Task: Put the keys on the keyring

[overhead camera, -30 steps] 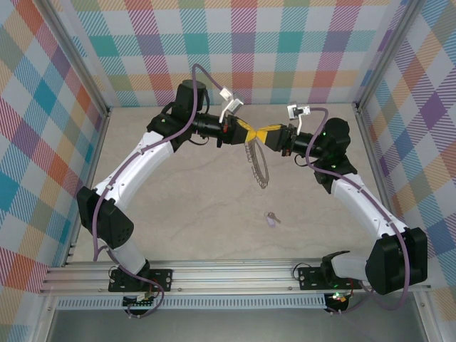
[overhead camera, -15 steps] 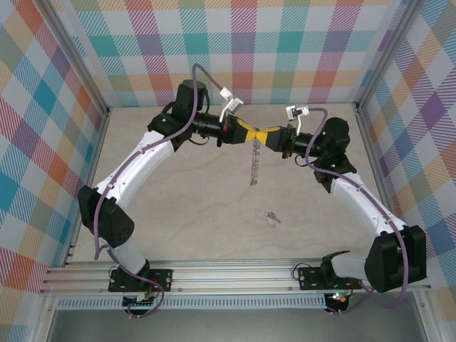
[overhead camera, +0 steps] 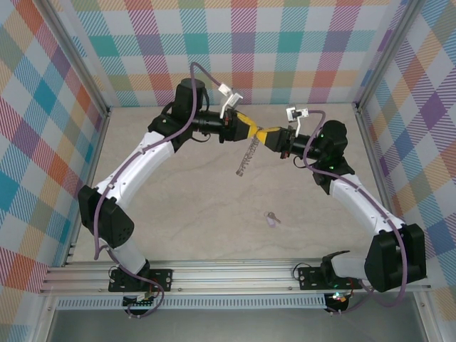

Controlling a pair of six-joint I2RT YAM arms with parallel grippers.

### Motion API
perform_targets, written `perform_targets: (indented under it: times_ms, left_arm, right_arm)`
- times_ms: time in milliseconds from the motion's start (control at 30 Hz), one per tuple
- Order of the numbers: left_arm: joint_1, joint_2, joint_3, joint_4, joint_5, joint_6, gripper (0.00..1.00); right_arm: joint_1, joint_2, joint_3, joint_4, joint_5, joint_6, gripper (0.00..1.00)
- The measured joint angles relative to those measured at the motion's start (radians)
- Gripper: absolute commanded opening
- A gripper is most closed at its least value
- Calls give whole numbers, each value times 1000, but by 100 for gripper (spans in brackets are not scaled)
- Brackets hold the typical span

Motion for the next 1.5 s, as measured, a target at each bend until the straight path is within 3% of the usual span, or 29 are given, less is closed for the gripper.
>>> perform_targets:
  times_ms: [267, 400, 1000, 1500]
  left_arm:
    - [3, -136, -202, 213, -186, -160, 43]
    - [6, -183, -280, 335, -223, -255, 43]
    - [7, -143, -382, 827, -215, -679, 41]
    - [-4, -86, -380, 928, -204, -775, 40]
  right_arm:
    - [0, -26, 0, -3, 39, -12, 0]
    - [0, -45, 0, 13, 56, -11, 0]
    - [0, 8, 3, 368, 151, 181, 0]
    - [3, 62, 26, 463, 177, 256, 0]
